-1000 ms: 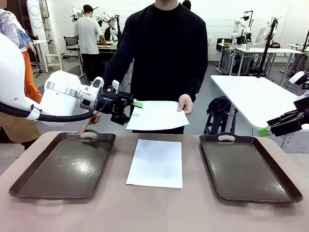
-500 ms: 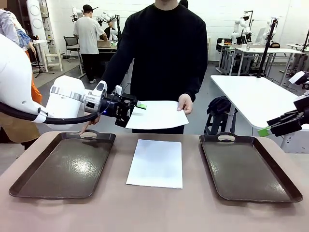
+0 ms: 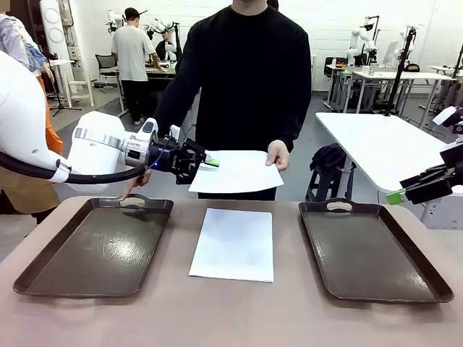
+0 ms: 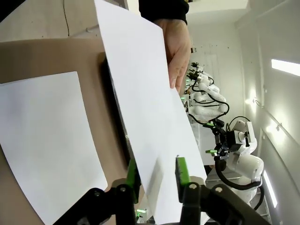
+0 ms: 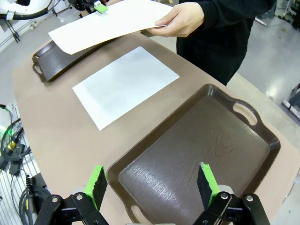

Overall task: Sort the A4 documents.
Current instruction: Receive the A4 Paper.

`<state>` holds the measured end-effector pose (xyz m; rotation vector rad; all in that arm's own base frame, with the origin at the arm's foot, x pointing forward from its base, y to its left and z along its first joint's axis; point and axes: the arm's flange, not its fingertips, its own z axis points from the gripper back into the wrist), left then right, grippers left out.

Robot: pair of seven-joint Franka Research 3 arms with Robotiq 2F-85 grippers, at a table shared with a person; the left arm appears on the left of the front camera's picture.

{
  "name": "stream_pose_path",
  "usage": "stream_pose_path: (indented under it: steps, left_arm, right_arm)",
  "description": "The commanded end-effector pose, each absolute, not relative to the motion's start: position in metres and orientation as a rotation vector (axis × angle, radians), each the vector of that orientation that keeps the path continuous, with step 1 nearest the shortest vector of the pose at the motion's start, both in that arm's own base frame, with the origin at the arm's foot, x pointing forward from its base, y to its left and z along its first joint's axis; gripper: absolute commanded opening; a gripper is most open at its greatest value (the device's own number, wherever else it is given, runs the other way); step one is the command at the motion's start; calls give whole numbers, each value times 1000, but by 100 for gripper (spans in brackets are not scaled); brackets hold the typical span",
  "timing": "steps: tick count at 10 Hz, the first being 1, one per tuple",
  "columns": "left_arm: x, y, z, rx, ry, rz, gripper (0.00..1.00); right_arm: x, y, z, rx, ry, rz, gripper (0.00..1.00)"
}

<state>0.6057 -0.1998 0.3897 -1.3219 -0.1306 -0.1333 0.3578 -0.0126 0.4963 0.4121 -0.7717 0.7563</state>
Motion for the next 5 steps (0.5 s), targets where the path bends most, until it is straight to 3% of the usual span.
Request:
stream_pose_path:
  steps: [1,2,5]
  left_arm:
    - [606,-199,391,-1352,-135,-88,16]
    - [606,-198,390,-1350,-135,-82,2]
    - [605,-196,389,-1364,-137,-78,0]
  right_arm:
    - [360,-13,494,431,-779,769,100]
    - [360,-13,494,431,-779,769,100]
    - [360,-13,494,431,-779,769,100]
